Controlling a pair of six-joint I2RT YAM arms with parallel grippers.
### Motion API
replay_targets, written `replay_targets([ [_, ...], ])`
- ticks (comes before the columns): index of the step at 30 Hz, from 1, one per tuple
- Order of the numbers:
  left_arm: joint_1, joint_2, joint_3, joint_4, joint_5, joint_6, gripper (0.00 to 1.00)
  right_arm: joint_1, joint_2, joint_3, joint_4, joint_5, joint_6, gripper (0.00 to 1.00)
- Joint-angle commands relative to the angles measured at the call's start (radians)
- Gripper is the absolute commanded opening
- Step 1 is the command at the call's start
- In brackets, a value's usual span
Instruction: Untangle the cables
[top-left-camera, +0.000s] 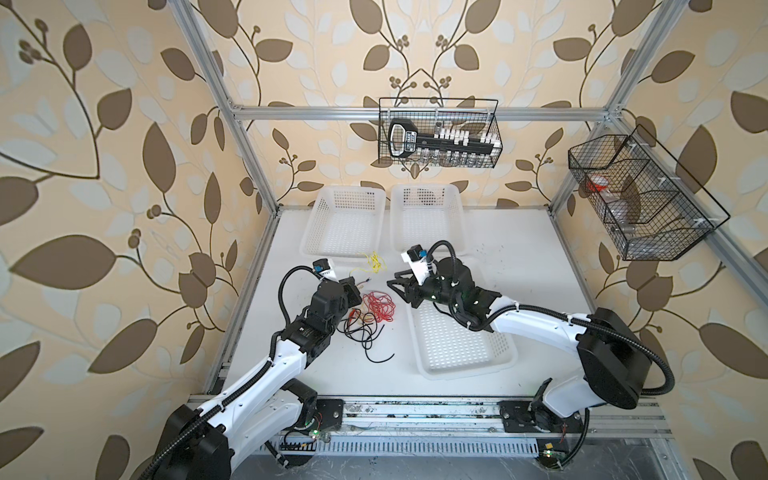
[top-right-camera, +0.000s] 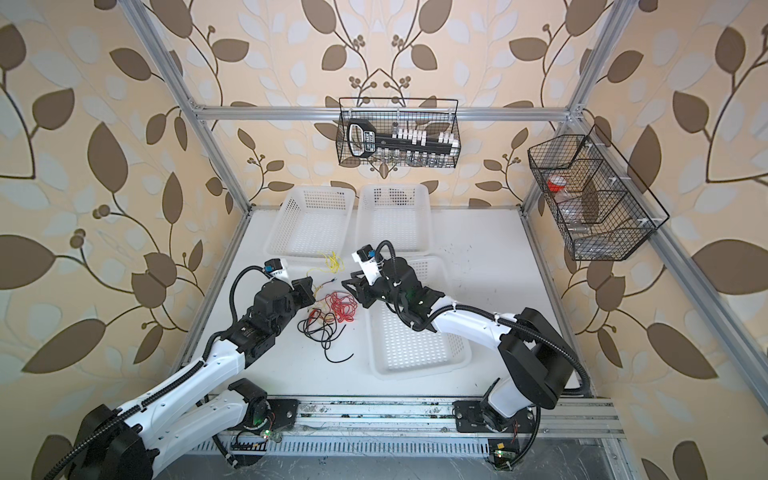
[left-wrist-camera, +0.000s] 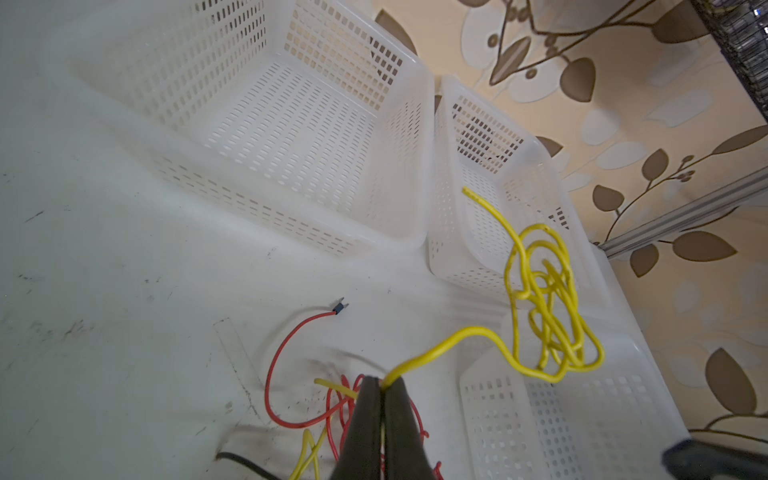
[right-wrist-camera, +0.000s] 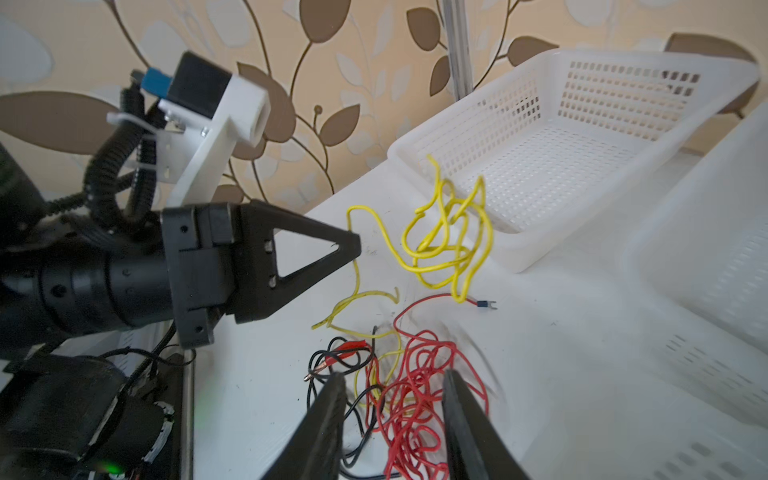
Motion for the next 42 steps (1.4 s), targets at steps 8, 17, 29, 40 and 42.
replay_targets([
  [8,0.003,-0.002,0.093,0.099,0.210,0.047,0.00,0.056,0.110,-0.013,0.157,0.083,0.004,0.39],
  [17,0.003,0.011,0.135,0.062,0.264,0.059,0.00,0.056,0.151,-0.019,0.220,0.228,-0.110,0.42],
  [29,0.003,0.034,0.119,0.041,0.289,0.033,0.00,0.059,0.206,-0.013,0.324,0.262,-0.193,0.43],
  [40,0.003,0.053,0.112,0.009,0.246,0.030,0.00,0.072,0.231,-0.010,0.363,0.105,-0.265,0.17],
  [42,0.003,0.056,0.114,-0.010,0.224,0.030,0.00,0.072,0.228,-0.015,0.360,0.105,-0.266,0.11],
])
